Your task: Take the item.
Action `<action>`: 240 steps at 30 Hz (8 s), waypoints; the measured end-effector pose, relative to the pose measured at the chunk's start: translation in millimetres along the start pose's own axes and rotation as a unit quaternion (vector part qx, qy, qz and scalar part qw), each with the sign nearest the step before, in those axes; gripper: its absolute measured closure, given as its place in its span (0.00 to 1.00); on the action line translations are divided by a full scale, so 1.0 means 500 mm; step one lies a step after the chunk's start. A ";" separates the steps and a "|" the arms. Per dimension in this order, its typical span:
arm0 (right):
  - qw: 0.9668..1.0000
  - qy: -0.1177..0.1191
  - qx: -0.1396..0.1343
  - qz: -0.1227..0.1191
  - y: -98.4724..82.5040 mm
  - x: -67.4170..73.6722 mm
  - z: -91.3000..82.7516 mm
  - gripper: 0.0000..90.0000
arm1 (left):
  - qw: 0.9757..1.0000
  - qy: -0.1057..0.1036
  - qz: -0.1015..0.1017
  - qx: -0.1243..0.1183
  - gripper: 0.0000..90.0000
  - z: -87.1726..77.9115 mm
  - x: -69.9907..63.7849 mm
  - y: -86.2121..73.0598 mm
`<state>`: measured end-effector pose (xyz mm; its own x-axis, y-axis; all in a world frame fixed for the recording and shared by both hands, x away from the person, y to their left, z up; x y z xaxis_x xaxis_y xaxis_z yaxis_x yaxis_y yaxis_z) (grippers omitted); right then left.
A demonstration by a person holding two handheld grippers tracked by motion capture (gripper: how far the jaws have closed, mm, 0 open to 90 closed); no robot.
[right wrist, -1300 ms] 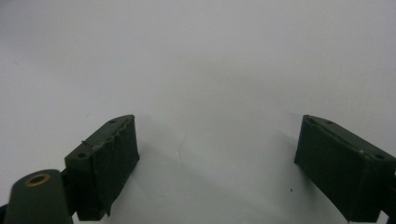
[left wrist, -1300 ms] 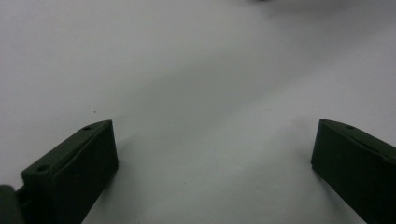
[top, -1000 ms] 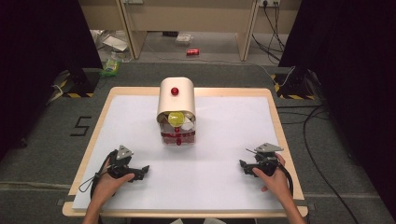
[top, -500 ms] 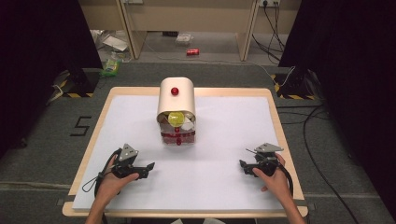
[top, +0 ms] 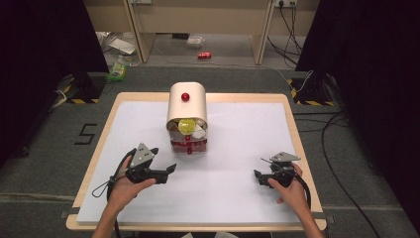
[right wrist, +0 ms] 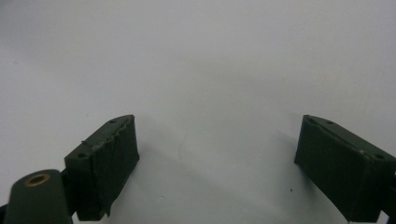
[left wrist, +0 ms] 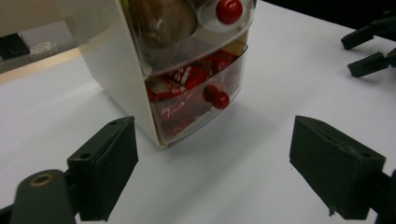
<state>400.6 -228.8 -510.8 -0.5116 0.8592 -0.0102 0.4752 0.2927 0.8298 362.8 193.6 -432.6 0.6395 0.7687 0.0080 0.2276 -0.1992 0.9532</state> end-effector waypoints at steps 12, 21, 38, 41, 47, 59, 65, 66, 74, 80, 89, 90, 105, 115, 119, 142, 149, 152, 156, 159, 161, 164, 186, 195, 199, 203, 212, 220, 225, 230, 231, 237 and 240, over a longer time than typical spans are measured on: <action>1.000 0.001 0.000 0.000 0.000 0.000 0.000 0.15 | 0.999 -0.021 0.031 -0.024 0.17 0.008 -0.030 0.078; 1.000 0.001 0.000 0.000 0.000 0.000 0.000 0.15 | 0.998 -0.021 0.053 -0.026 0.17 0.030 -0.038 0.129; 1.000 0.001 0.000 0.000 0.000 0.000 0.000 0.15 | 0.998 -0.015 0.057 -0.006 0.17 0.080 -0.021 0.151; 1.000 0.001 0.000 0.000 0.000 0.000 0.000 0.15 | 0.998 -0.014 0.056 0.001 0.17 0.088 -0.017 0.147; 1.000 0.001 0.000 0.000 0.000 0.000 0.000 0.15 | 0.998 -0.012 0.061 0.004 0.16 0.096 -0.021 0.139; 1.000 0.000 0.000 0.001 0.000 0.000 0.000 0.15 | 0.998 -0.015 0.054 0.009 0.16 0.079 -0.033 0.139; 1.000 0.000 0.000 0.001 0.000 0.000 0.000 0.15 | 0.998 -0.020 0.057 0.015 0.16 0.064 -0.047 0.133; 1.000 0.001 0.000 0.001 0.000 0.000 0.000 0.15 | 0.998 -0.021 0.059 0.015 0.16 0.062 -0.050 0.132; 1.000 0.000 0.000 0.000 0.000 0.000 0.000 0.15 | 0.998 -0.016 0.058 0.007 0.16 0.043 -0.071 0.118; 1.000 0.000 0.000 0.000 0.000 0.000 0.000 0.15 | 0.998 -0.015 0.057 0.007 0.16 0.036 -0.079 0.114; 1.000 0.000 0.000 0.000 0.000 0.000 0.000 0.15 | 0.998 -0.019 0.058 0.008 0.16 0.021 -0.097 0.103; 1.000 0.000 0.000 0.002 0.000 0.001 0.000 0.15 | 0.998 -0.020 0.058 0.008 0.16 0.019 -0.099 0.102; 1.000 0.000 0.000 0.001 0.000 0.000 0.000 0.15 | 0.998 -0.021 0.062 0.006 0.16 0.006 -0.114 0.088; 1.000 0.000 0.000 0.001 0.000 0.000 0.000 0.15 | 0.998 -0.026 0.059 0.009 0.16 -0.001 -0.121 0.082; 1.000 0.000 0.000 0.001 0.000 0.000 0.000 0.15 | 0.998 -0.025 0.063 0.010 0.16 -0.003 -0.124 0.080; 1.000 0.001 0.000 0.001 0.000 0.000 0.000 0.15 | 0.999 -0.025 0.048 0.005 0.17 -0.005 -0.109 0.108; 1.000 0.000 0.000 0.000 0.000 0.000 0.000 0.15 | 0.999 -0.023 0.041 0.001 0.17 -0.001 -0.094 0.124; 1.000 0.000 0.000 0.001 0.000 0.000 0.000 0.15 | 0.999 -0.023 0.043 0.004 0.17 0.004 -0.090 0.130; 1.000 0.000 0.000 0.001 0.000 0.000 0.000 0.15 | 0.999 -0.024 0.043 0.007 0.17 0.010 -0.085 0.136; 1.000 0.000 0.000 0.001 0.000 0.000 0.000 0.15 | 0.999 -0.025 0.042 0.007 0.17 0.013 -0.082 0.139; 1.000 0.000 0.000 0.001 0.000 0.000 0.000 0.15 | 0.999 -0.024 0.038 0.007 0.17 0.015 -0.079 0.141; 1.000 0.000 0.000 0.001 0.000 0.000 0.000 0.15 | 0.999 -0.022 0.038 0.008 0.17 0.018 -0.073 0.144; 1.000 0.001 0.000 0.001 0.000 0.000 0.000 0.15 | 0.999 -0.022 0.028 0.040 0.27 0.058 -0.041 0.148; 1.000 0.001 0.000 0.001 0.000 0.000 0.000 0.15 | 0.996 -0.039 0.016 0.073 0.40 0.080 -0.037 0.135; 1.000 0.001 0.000 0.000 0.000 0.000 0.000 0.15 | 0.995 -0.052 0.000 0.080 0.45 0.087 -0.031 0.132; 1.000 0.000 0.000 0.000 0.000 0.000 0.000 0.15 | 0.995 -0.057 -0.006 0.085 0.53 0.096 -0.030 0.125; 1.000 0.001 0.000 0.000 0.000 0.000 0.000 0.15 | 0.997 -0.051 0.000 0.065 0.58 0.082 -0.025 0.137; 1.000 0.001 0.000 0.001 0.000 0.000 0.000 0.15 | 0.997 -0.055 0.010 0.060 0.59 0.077 -0.030 0.147; 1.000 0.001 0.000 0.000 0.000 0.000 0.000 0.15 | 0.997 -0.052 0.009 0.049 0.59 0.066 -0.024 0.157; 1.000 0.001 0.000 0.000 0.000 0.000 0.000 0.15 | 0.998 -0.042 0.016 0.042 0.59 0.046 -0.015 0.171; 1.000 0.001 0.000 -0.001 0.000 0.000 0.000 0.15 | 0.998 -0.042 0.014 0.041 0.59 0.042 -0.012 0.172; 1.000 0.001 0.000 0.000 0.000 0.000 0.000 0.15 | 0.999 -0.039 0.007 0.029 0.59 0.017 0.004 0.183; 1.000 0.001 0.000 0.001 0.000 0.000 0.000 0.15 | 0.999 -0.034 0.006 0.025 0.59 0.003 0.013 0.188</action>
<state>400.6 -228.8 -510.9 -0.5121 0.8589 -0.0077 0.4761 0.2914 0.8297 389.4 179.2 -343.5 0.6909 0.7229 -0.0027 0.2552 -0.2404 0.9365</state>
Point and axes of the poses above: each handheld gripper's, and its own axes: z roughly forward along the jaws, y roughly out of its top, x roughly to its left, the point moved 2 cm from there along z, roughly forward along the jaws, and after that the axes turned 10 degrees about -x, right-handed, at the moved point
